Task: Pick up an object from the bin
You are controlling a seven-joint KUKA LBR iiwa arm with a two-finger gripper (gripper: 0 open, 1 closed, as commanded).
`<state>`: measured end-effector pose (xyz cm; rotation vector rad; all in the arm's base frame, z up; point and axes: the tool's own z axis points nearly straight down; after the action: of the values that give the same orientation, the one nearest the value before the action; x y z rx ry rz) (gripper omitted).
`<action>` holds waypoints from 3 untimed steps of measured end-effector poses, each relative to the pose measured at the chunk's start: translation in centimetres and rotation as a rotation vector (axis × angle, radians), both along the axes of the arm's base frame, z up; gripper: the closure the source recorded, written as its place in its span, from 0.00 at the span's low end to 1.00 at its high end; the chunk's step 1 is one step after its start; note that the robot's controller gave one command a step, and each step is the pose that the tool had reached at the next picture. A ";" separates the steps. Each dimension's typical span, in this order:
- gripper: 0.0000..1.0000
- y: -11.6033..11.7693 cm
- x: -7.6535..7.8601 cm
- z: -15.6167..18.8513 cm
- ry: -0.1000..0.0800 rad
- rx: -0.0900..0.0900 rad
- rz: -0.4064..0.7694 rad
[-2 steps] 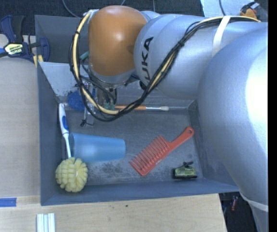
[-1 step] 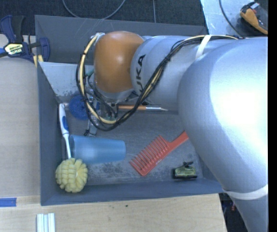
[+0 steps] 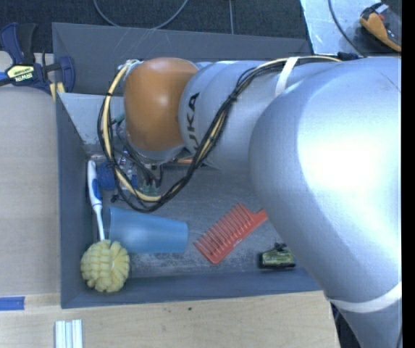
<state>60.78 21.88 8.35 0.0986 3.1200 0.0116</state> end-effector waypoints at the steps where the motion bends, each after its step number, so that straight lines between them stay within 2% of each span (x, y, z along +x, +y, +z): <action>1: 1.00 0.0 0.0 0.0 0.000 0.000 -0.001; 2: 1.00 -0.2 0.1 -0.4 -0.004 0.006 -0.047; 3: 1.00 0.3 0.0 -0.6 -0.010 0.001 -0.030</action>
Offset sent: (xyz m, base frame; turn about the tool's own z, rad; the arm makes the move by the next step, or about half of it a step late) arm -0.0021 -0.0063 -0.0135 0.0738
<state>60.79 22.21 7.73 0.1442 3.1083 0.0132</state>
